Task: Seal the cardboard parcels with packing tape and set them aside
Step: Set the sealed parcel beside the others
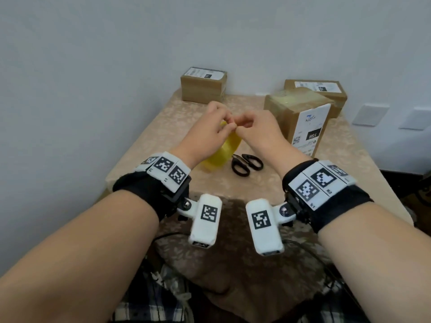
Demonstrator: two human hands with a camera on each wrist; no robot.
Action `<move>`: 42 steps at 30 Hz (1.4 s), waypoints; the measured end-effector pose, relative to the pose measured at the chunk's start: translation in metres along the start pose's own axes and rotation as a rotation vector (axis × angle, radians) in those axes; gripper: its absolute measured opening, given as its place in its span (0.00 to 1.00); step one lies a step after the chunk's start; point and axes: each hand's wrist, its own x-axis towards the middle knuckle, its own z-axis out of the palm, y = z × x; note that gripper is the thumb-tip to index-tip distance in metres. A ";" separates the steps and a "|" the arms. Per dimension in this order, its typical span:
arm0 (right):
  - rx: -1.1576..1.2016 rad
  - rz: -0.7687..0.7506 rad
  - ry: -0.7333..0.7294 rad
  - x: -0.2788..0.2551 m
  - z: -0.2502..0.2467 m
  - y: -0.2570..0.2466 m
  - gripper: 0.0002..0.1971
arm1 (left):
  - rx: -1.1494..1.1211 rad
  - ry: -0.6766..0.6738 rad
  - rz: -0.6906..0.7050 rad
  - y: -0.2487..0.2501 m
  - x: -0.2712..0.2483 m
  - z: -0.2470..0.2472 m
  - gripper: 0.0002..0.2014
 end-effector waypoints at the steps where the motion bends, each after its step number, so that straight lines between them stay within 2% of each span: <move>1: 0.003 -0.003 -0.005 0.000 -0.001 0.000 0.06 | -0.009 -0.002 0.005 -0.001 0.000 -0.001 0.03; 3: 0.013 0.008 -0.028 -0.002 -0.004 0.003 0.01 | -0.018 -0.014 0.000 -0.001 -0.002 -0.004 0.03; 5: -0.049 -0.006 -0.035 -0.005 -0.005 0.007 0.04 | -0.022 -0.035 -0.016 0.000 -0.006 -0.007 0.01; 7: -0.129 -0.033 -0.014 -0.006 -0.005 0.008 0.04 | -0.082 -0.065 -0.082 0.002 -0.010 -0.011 0.08; 9: -0.194 -0.047 0.023 -0.007 -0.003 0.010 0.04 | -0.158 -0.143 -0.209 0.003 -0.014 -0.016 0.17; 10: -0.219 -0.046 0.032 -0.007 -0.002 0.012 0.04 | -0.157 -0.198 -0.247 0.004 -0.015 -0.017 0.17; 12: -0.263 -0.042 0.034 -0.009 -0.002 0.014 0.03 | -0.116 -0.265 -0.225 0.006 -0.018 -0.016 0.14; 18: -0.235 -0.089 0.017 -0.017 -0.013 0.001 0.04 | 0.077 -0.146 -0.079 0.005 -0.014 -0.011 0.09; 22: -0.139 -0.033 0.057 -0.018 -0.013 0.007 0.04 | -0.050 -0.177 -0.108 0.006 -0.017 -0.010 0.05; 26: 0.028 0.013 0.054 -0.022 -0.016 0.008 0.20 | -0.148 -0.139 -0.115 0.011 -0.022 -0.010 0.04; 30: -0.074 -0.087 -0.007 -0.023 -0.017 0.010 0.11 | -0.089 -0.102 -0.164 0.008 -0.016 0.000 0.08; 33: -0.103 -0.098 -0.001 -0.022 -0.016 0.015 0.04 | -0.033 -0.081 -0.141 0.007 -0.011 0.008 0.07; 39: -0.135 -0.116 0.019 -0.023 -0.013 0.017 0.09 | 0.031 -0.069 -0.101 0.007 -0.011 0.012 0.06; 42: -0.175 -0.106 0.043 -0.023 -0.014 0.015 0.07 | 0.078 -0.105 -0.049 0.006 -0.015 0.009 0.03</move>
